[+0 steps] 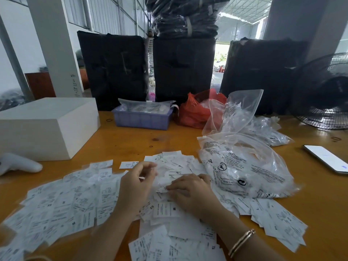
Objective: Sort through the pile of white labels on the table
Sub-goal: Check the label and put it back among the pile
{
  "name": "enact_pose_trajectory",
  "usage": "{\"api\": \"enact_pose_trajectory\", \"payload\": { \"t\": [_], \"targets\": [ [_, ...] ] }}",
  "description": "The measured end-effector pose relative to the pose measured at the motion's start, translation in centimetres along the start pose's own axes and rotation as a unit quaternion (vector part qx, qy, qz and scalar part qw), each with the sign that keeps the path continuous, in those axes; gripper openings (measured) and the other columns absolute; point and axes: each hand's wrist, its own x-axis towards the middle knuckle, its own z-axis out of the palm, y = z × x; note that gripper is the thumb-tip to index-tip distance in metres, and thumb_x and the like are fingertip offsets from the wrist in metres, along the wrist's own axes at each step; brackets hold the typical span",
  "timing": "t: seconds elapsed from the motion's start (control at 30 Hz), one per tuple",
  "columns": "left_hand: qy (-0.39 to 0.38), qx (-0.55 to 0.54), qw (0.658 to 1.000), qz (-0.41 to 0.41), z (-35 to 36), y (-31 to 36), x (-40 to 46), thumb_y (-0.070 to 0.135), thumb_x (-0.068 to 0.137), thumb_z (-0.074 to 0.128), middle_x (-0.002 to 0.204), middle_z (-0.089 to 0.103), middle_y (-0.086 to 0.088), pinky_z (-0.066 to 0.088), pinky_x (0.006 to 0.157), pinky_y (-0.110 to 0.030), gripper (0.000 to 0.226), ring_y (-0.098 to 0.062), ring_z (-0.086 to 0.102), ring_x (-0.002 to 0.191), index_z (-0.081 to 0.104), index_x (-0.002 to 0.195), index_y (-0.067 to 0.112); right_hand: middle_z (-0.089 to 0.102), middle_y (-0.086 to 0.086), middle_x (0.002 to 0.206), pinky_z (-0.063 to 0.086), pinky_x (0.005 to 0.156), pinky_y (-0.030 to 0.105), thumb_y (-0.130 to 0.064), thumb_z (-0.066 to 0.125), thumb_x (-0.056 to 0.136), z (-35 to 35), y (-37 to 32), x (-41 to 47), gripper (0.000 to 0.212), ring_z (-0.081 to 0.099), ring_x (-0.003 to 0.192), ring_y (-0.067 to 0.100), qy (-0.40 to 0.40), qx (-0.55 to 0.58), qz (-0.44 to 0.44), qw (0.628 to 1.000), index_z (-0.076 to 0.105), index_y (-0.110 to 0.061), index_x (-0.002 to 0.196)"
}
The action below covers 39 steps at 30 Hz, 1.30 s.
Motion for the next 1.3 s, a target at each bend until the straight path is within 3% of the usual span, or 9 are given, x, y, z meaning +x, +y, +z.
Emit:
{"api": "enact_pose_trajectory", "payload": {
  "t": [0.27,0.4,0.5,0.57,0.73,0.87,0.97,1.13,1.3],
  "targets": [
    [-0.005,0.013,0.999,0.029,0.0,0.5,-0.2,0.02,0.091,0.06,0.076,0.066,0.018,0.041,0.048,-0.005,0.025,0.013,0.054,0.056,0.056,0.086,0.044,0.068,-0.018,0.094,0.026,0.097,0.025,-0.029,0.058,0.09,-0.3,0.1,0.0,0.011,0.055,0.097,0.001,0.038,0.062,0.007,0.997,0.069,-0.03,0.092],
    [0.002,0.001,1.0,0.018,0.0,0.3,-0.1,0.022,0.09,0.062,0.082,0.068,0.019,0.047,0.059,-0.006,0.019,0.01,0.06,0.077,0.06,0.083,0.039,0.065,-0.021,0.086,0.04,0.094,0.029,-0.022,0.063,0.085,-0.7,-0.2,-0.2,0.01,0.058,0.093,0.001,-0.01,0.14,0.038,0.989,0.07,-0.029,0.082],
    [0.001,-0.017,1.0,0.009,0.0,0.3,-0.1,0.021,0.088,0.063,0.081,0.069,0.017,0.049,0.063,-0.007,0.015,0.009,0.062,0.081,0.061,0.083,0.035,0.066,-0.015,0.084,0.045,0.075,0.015,-0.015,0.06,0.088,-1.2,-0.3,-0.5,0.017,0.058,0.083,-0.004,0.022,0.203,0.069,0.977,0.064,-0.03,0.08],
    [-0.008,-0.021,1.0,0.013,0.0,0.3,-0.2,0.02,0.088,0.064,0.078,0.07,0.017,0.05,0.062,-0.008,0.015,0.009,0.063,0.08,0.06,0.084,0.034,0.063,-0.012,0.079,0.044,0.066,0.011,-0.012,0.057,0.091,-1.5,-0.2,-0.4,0.019,0.056,0.073,-0.007,0.083,0.274,0.102,0.953,0.06,-0.029,0.083],
    [-0.041,-0.032,0.998,0.018,0.2,0.5,-0.3,0.019,0.089,0.062,0.075,0.069,0.015,0.048,0.06,-0.008,0.015,0.007,0.063,0.077,0.06,0.088,0.034,0.055,0.002,0.054,0.039,0.042,0.02,-0.013,0.051,0.097,-2.2,0.5,-0.2,0.009,0.053,0.044,0.012,0.137,0.504,0.207,0.827,0.06,-0.014,0.096],
    [-0.069,-0.046,0.996,0.02,0.2,0.6,-0.5,0.018,0.09,0.061,0.077,0.069,0.016,0.049,0.061,-0.008,0.015,0.003,0.065,0.075,0.063,0.091,0.032,0.066,0.004,0.069,0.048,0.046,0.022,-0.004,0.051,0.095,-2.0,0.4,-0.1,0.013,0.068,0.059,0.023,0.14,0.58,0.193,0.779,0.059,-0.011,0.102],
    [-0.078,-0.049,0.996,0.013,0.3,0.7,-0.5,0.022,0.089,0.061,0.076,0.068,0.019,0.052,0.059,-0.012,0.013,0.002,0.065,0.074,0.062,0.091,0.034,0.072,-0.002,0.081,0.053,0.059,0.021,0.0,0.052,0.093,-1.9,0.3,-0.2,0.027,0.072,0.078,0.023,0.135,0.57,0.169,0.793,0.062,-0.019,0.107],
    [-0.088,-0.078,0.993,-0.004,0.5,0.8,-0.5,0.027,0.086,0.061,0.072,0.068,0.015,0.051,0.063,-0.01,0.003,-0.001,0.064,0.07,0.064,0.087,0.027,0.072,-0.006,0.099,0.052,0.074,0.017,0.007,0.057,0.086,-2.1,-0.3,-0.2,0.041,0.068,0.095,0.012,0.153,0.545,0.128,0.814,0.077,-0.026,0.074],
    [-0.074,-0.129,0.988,-0.031,0.3,1.2,-0.6,0.057,0.068,0.053,0.069,0.068,0.01,0.049,0.061,-0.009,0.042,-0.003,0.064,0.068,0.068,0.081,0.02,0.074,0.0,0.096,0.054,0.077,0.019,0.005,0.048,0.092,-1.8,-0.4,-0.3,0.044,0.07,0.093,0.019,0.137,0.573,0.138,0.796,0.078,-0.026,0.085]
  ]
}}
